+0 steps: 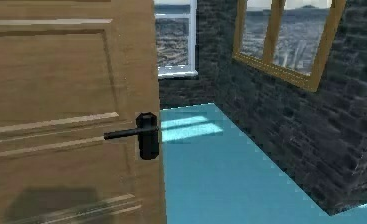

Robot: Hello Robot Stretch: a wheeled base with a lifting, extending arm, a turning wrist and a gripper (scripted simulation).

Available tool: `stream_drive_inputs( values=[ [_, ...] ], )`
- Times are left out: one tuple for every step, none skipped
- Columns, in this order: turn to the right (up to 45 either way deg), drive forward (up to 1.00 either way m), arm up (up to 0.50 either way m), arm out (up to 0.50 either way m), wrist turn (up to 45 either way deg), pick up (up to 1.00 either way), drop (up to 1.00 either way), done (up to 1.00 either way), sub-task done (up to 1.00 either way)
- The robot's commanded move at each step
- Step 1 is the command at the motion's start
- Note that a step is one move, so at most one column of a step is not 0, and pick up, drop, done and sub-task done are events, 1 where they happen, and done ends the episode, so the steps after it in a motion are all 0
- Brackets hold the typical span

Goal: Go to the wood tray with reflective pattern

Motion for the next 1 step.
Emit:
stream_drive_inputs(
  values=[
    [42.0,0.0,0.0,0.0,0.0,0.0,0.0,0.0,0.0]
  ],
)
